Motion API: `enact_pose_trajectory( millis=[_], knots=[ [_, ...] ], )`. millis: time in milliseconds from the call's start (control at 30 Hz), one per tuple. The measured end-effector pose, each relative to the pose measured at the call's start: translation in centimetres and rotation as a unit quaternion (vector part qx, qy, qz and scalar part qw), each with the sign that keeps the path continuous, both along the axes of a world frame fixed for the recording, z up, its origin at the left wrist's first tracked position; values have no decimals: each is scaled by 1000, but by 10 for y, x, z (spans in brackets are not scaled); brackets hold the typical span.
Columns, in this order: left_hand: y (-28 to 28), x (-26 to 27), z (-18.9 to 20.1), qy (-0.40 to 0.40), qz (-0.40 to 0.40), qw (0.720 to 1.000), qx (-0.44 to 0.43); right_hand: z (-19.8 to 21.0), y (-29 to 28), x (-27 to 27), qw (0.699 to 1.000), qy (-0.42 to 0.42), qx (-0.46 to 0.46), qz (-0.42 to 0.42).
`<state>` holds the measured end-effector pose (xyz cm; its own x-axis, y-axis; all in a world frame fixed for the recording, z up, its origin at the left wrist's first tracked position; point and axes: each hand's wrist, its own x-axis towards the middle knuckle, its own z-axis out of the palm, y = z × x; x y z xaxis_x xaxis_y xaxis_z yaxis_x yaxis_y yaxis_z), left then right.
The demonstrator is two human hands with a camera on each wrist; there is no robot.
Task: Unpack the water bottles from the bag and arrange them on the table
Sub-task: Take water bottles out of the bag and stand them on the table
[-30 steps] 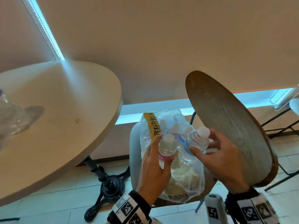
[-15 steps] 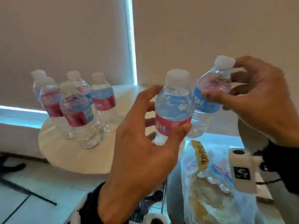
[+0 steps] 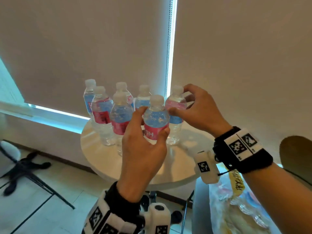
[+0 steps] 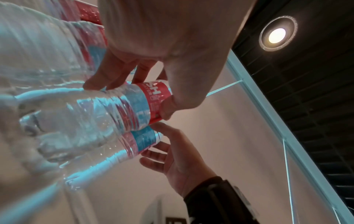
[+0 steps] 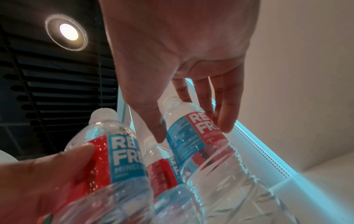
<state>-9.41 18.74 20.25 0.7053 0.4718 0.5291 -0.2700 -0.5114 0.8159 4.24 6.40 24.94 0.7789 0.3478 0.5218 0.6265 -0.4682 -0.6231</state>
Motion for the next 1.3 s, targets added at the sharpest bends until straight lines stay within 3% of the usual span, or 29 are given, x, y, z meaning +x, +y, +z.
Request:
enact_pose_trajectory(
  millis=[433, 533, 600, 700, 767, 867, 967, 1100, 1300],
  knots=[
    [-2, 4, -20, -13, 4, 1000, -18, -10, -2, 1, 1000, 4, 2, -2],
    [-8, -10, -22, -42, 26, 999, 23, -11, -33, -10, 998, 8, 47, -28],
    [-13, -20, -21, -102, 25, 990, 92, -20, -67, -20, 994, 18, 86, -57],
    [-33, -30, -23, -180, -44, 965, 186, -55, -127, -38, 985, 37, 125, -112],
    [-60, -28, -33, -177, -143, 958, 177, -92, -166, -50, 975, 57, 119, -180],
    [-110, -13, -72, -29, -306, 947, 89, -170, -218, -65, 947, 126, 57, -289],
    [-166, 11, -135, 156, -402, 901, 53, -250, -258, -79, 907, 236, 46, -346],
    [-234, 45, -209, 240, -423, 867, 108, -313, -275, -89, 863, 323, 10, -388],
    [-286, 104, -256, 348, -359, 862, 82, -352, -279, -60, 856, 316, 21, -408]
  ],
)
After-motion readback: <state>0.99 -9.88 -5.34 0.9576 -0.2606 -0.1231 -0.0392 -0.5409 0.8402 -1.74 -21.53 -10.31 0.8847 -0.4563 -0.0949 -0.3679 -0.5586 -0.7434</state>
